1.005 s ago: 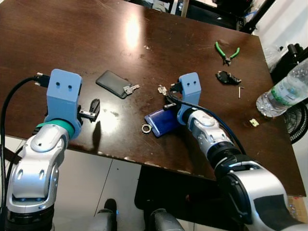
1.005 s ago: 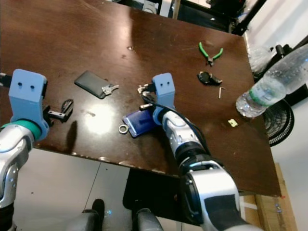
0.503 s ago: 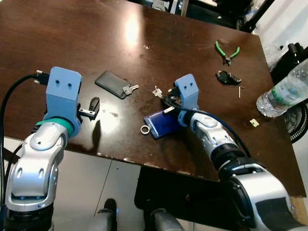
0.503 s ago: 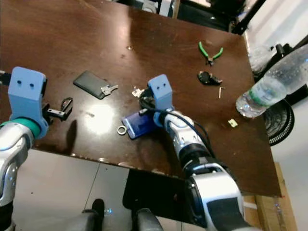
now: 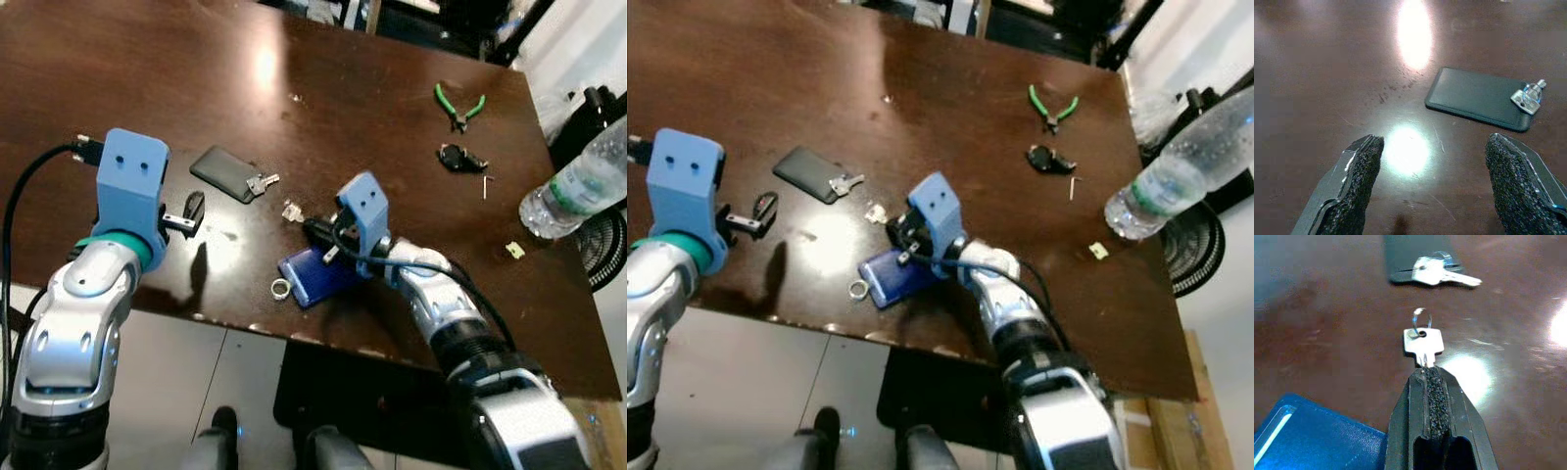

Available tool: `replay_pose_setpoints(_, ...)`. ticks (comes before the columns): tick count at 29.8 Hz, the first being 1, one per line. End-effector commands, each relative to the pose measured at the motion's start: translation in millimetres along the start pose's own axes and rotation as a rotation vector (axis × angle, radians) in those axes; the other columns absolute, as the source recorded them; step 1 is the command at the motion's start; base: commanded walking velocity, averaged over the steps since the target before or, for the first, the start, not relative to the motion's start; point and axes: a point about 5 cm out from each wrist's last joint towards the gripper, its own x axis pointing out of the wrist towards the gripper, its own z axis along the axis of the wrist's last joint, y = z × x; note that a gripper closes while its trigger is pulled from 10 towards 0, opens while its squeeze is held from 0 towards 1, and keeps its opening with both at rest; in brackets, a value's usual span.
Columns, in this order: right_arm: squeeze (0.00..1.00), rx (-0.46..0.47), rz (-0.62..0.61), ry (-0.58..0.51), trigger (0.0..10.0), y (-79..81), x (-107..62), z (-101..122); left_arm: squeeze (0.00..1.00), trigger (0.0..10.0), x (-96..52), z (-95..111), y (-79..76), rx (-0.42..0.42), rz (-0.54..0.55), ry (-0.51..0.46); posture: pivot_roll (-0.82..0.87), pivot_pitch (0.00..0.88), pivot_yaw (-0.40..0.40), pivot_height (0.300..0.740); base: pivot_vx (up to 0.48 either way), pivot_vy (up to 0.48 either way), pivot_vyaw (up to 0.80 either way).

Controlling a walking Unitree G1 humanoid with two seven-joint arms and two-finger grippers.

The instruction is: Hang keys on a hook

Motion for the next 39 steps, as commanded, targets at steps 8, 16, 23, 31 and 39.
replay_pose_setpoints(8, 0.0, 0.028, -0.051, 0.035, 10.0, 1.7, -21.7, -14, 0.0, 10.0, -5.0, -3, -33.9, -0.02, -0.175, -0.01, -0.11, 0.124, -0.028, 0.74, 0.0, 0.0, 0.0)
replay_pose_setpoints(16, 0.0, 0.027, -0.087, 0.045, 10.0, -1.6, -38.6, -14, 0.0, 10.0, -1.3, -5, -52.3, -0.046, -0.23, -0.019, -0.15, 0.101, -0.031, 0.74, 0.0, 0.0, 0.0)
replay_pose_setpoints(23, 0.0, 0.028, -0.147, 0.044, 10.0, -7.3, -50.2, -11, 0.0, 10.0, 1.0, -5, -58.5, -0.054, -0.254, -0.026, -0.16, 0.088, -0.02, 0.74, 0.0, 0.0, 0.0)
replay_pose_setpoints(31, 0.0, 0.102, -0.402, -0.064, 10.0, -32.1, -58.4, 0, 0.0, 10.0, 10.1, 1, -57.8, -0.037, -0.266, -0.046, -0.14, 0.074, 0.036, 0.74, 0.0, 0.0, 0.0)
replay_pose_setpoints(39, 0.0, 0.173, -0.528, -0.091, 10.0, -43.8, -55.9, -1, 0.0, 10.0, 12.8, 2, -55.4, -0.03, -0.252, -0.053, -0.14, 0.08, 0.05, 0.74, 0.0, 0.0, 0.0)
